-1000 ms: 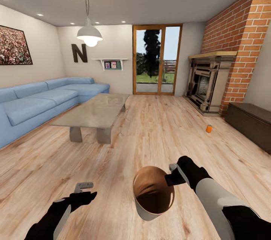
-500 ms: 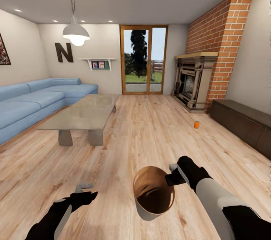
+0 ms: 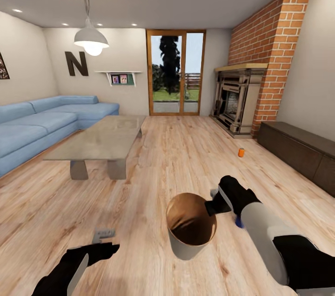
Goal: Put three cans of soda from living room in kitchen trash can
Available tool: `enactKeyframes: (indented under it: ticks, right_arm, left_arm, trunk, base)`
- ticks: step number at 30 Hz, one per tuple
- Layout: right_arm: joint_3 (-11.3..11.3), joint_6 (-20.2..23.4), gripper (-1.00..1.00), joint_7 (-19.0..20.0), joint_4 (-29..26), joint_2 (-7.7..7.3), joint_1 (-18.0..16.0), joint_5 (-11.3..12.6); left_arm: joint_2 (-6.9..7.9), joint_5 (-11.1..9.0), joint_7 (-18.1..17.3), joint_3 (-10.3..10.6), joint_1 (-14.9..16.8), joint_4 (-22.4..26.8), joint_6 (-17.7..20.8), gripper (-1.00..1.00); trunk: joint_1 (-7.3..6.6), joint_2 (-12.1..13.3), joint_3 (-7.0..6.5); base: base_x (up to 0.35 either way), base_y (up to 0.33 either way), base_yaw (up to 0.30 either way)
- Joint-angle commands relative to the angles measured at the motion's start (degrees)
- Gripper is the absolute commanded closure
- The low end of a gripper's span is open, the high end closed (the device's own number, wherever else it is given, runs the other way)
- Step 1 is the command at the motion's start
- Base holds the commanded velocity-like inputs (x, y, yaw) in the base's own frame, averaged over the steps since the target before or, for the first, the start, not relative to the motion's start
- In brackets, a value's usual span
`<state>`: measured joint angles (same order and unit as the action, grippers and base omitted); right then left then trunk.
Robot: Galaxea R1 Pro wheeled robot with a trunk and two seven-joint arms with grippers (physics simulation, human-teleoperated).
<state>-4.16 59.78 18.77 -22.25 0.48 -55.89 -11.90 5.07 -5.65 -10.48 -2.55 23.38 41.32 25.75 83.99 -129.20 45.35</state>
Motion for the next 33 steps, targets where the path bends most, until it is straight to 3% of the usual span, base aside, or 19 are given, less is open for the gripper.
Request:
enactKeyframes:
  ticks: [1, 5, 15, 33]
  right_arm:
    - [0.2, 0.2, 1.0, 0.3, 0.0, 0.0, -0.7, 1.6]
    - [0.2, 0.2, 1.0, 0.3, 0.2, 0.01, -4.9, 1.7]
    - [0.3, 0.2, 1.0, 0.3, 1.0, 0.49, -10.1, 1.7]
    - [1.0, 0.2, 1.0, 0.2, 1.7, 0.09, -12.0, 1.6]
  left_arm:
    - [-0.01, 0.0, 0.0, 0.0, 0.0, 0.0, 0.4, -1.0]
    - [-0.04, -0.1, 0.2, 0.0, 0.0, 0.0, 3.8, -1.0]
    - [-0.06, 0.1, 0.3, 0.1, 0.0, 0.0, 5.4, -1.0]
    - [0.35, 0.1, 0.2, -0.5, 0.0, -0.1, 5.6, -1.0]
  trunk:
    - [0.0, 0.0, 0.04]
    - [0.66, -1.2, 0.64]
    - [2.85, -5.2, 2.79]
    - [6.81, -12.4, 7.62]
  base:
    - [0.0, 0.0, -0.001]
    - [0.0, 0.0, 0.0]
    - [0.0, 0.0, 0.0]
    - [0.0, 0.0, 0.0]
